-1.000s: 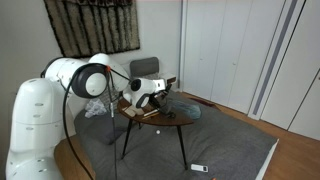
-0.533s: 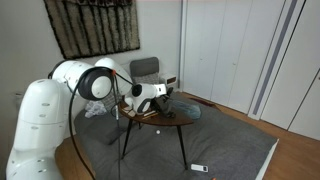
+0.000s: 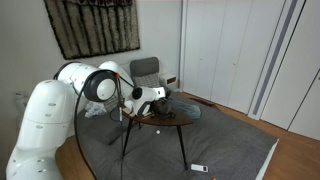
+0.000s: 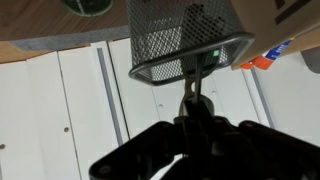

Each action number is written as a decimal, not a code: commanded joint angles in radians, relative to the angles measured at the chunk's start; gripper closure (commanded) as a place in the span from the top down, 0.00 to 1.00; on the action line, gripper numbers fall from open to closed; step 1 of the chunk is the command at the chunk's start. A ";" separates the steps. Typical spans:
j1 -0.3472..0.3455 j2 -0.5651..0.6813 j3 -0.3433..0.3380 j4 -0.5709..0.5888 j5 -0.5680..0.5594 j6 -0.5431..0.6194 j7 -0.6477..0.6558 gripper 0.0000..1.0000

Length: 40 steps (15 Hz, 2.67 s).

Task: Put the black pair of glasses in the basket

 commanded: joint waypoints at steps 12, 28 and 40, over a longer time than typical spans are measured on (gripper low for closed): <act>-0.032 -0.017 0.024 0.007 -0.097 -0.018 0.011 0.84; 0.412 -0.459 -0.624 -0.265 0.297 -0.511 -0.363 1.00; 0.291 -0.810 -0.470 -0.393 -0.253 -1.196 0.089 1.00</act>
